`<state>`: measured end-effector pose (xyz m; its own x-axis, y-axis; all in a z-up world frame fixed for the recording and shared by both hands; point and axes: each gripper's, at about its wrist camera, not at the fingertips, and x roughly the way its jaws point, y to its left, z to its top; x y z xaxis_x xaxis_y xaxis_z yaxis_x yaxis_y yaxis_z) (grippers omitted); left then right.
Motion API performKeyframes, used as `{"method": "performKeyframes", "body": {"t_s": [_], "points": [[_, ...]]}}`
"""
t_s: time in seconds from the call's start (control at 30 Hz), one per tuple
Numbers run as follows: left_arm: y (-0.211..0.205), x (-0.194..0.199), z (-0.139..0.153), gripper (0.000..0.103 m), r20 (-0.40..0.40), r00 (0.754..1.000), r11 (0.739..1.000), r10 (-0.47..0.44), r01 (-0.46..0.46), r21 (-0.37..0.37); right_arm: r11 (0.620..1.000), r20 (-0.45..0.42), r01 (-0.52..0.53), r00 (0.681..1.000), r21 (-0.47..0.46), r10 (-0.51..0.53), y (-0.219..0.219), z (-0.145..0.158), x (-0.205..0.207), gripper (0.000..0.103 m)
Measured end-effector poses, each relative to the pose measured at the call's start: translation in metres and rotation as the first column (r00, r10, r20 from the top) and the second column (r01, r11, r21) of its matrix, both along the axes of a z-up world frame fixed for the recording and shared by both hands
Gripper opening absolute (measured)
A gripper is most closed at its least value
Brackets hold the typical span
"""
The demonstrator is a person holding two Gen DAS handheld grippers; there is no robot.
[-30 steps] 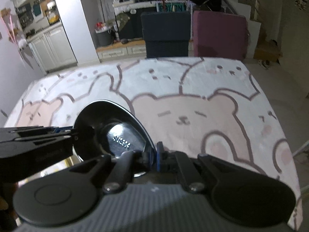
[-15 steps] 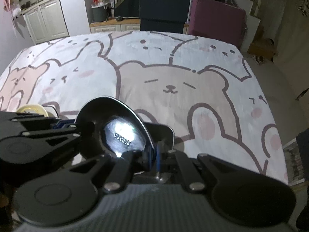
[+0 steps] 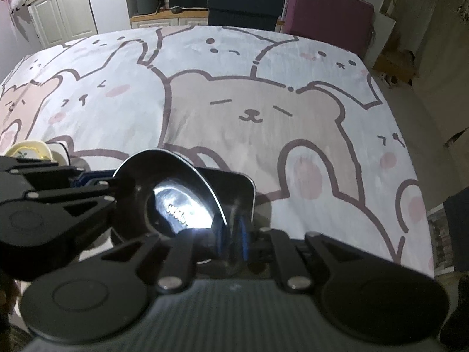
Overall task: Organize plates and bowls
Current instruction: 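Lower the steel cup into the steel tray with both grippers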
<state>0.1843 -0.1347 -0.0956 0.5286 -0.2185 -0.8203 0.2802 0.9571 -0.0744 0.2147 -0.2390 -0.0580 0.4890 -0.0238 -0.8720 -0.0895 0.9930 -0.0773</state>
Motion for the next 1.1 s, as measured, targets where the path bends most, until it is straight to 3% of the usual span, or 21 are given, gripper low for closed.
{"method": "performKeyframes", "body": {"t_s": [0.23,0.53,1.1], "points": [[-0.003,0.004,-0.005,0.009,0.001,1.0,1.0,-0.012,0.012,0.021,1.0,-0.032,0.004,0.999,-0.028,-0.005,-0.001,-0.01,0.006,0.029],[-0.018,0.004,-0.007,0.009,0.051,0.996,0.991,-0.069,0.062,0.119,1.0,-0.045,0.025,0.999,-0.017,-0.026,-0.007,-0.019,0.013,0.031],[-0.022,0.007,-0.012,0.015,0.051,0.996,0.982,-0.075,0.065,0.175,1.0,-0.066,0.027,0.997,-0.01,-0.028,-0.006,-0.026,0.018,0.035]]}}
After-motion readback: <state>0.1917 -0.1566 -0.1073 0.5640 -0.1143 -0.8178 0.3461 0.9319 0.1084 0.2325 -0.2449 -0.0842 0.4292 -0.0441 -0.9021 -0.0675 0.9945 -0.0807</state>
